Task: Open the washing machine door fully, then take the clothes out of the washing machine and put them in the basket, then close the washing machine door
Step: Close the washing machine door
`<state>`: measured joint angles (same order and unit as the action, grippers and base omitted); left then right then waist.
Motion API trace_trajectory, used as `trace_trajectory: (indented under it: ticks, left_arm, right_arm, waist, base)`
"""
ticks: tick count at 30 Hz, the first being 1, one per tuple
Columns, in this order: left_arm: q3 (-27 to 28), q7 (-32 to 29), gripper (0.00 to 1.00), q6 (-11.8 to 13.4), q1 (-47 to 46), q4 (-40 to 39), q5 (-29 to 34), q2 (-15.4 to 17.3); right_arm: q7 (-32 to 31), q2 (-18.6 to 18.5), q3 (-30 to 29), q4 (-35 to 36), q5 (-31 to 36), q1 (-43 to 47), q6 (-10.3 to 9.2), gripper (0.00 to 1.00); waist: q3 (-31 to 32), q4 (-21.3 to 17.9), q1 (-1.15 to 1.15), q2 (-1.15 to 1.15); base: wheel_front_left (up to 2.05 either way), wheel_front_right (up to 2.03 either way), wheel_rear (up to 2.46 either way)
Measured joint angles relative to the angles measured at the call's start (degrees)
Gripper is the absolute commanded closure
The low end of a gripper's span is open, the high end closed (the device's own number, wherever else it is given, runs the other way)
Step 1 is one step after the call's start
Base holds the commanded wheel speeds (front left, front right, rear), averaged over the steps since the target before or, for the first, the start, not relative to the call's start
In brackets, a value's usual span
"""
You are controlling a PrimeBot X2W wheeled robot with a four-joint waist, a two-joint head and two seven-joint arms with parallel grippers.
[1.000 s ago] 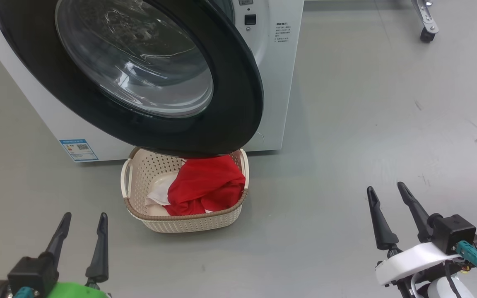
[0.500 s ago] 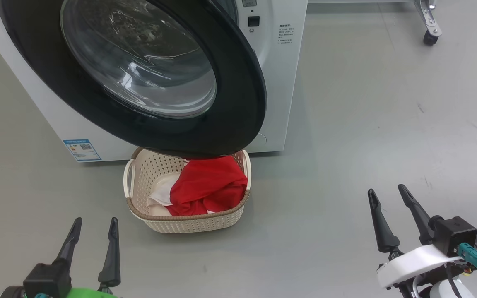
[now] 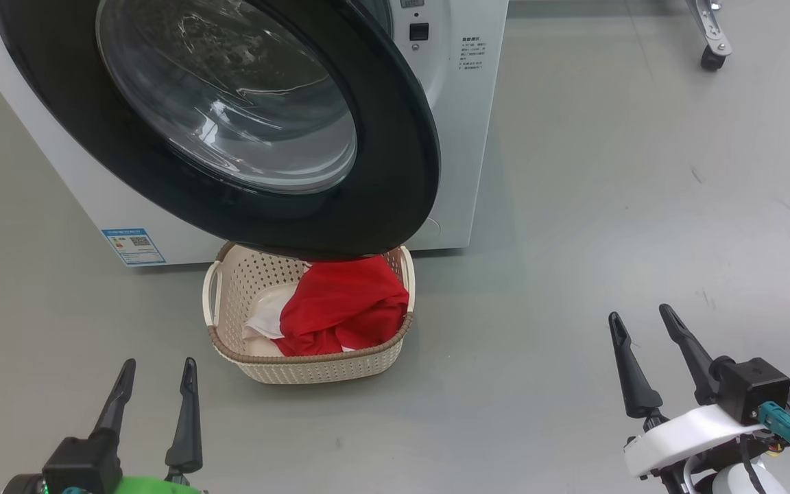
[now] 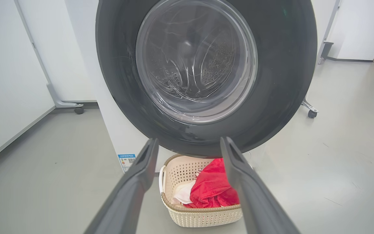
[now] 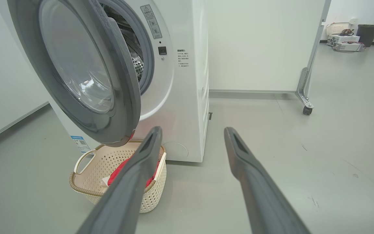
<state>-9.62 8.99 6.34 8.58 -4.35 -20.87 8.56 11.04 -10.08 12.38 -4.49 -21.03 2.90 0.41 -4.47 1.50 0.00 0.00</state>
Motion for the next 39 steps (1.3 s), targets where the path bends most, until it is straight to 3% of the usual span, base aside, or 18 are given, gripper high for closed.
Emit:
trace_trajectory:
  ticks: [4,5,6,24,39]
  left_arm:
    - [0.09,0.00,0.00,0.00,0.00,-0.13,0.88,-0.22]
    - [0.10,0.00,0.00,0.00,0.00,-0.19,1.00,-0.34]
    - [0.13,0.00,0.00,0.01,0.00,-0.22,1.08,-0.45]
    - [0.22,-0.85,0.00,0.20,-0.12,-1.55,2.71,-1.72]
    - [-1.71,-1.36,0.00,0.43,-2.20,-2.86,4.43,-2.68]
  right_arm:
    - [-0.23,-0.08,0.00,0.21,0.00,0.01,0.00,0.04]
    - [-0.45,-0.14,0.00,0.23,0.00,0.01,0.00,0.63]
    - [-0.47,-0.20,-0.02,0.27,0.00,0.03,0.00,1.00]
    - [-1.86,-2.29,0.37,0.73,0.30,-1.10,0.71,1.00]
    - [-5.95,-3.43,5.63,-2.87,2.36,-14.76,4.60,1.00]
  waist:
    - [-0.08,-0.03,0.00,0.00]
    - [-0.12,-0.03,0.00,0.00]
    - [-0.15,-0.02,0.00,0.00]
    - [-1.41,1.06,0.00,0.00]
    - [-4.37,5.81,0.00,0.00]
  base:
    - [0.00,0.00,0.00]
    - [0.00,0.00,0.00]
    - [0.00,0.00,0.00]
    - [0.00,0.00,0.00]
    - [0.00,0.00,0.00]
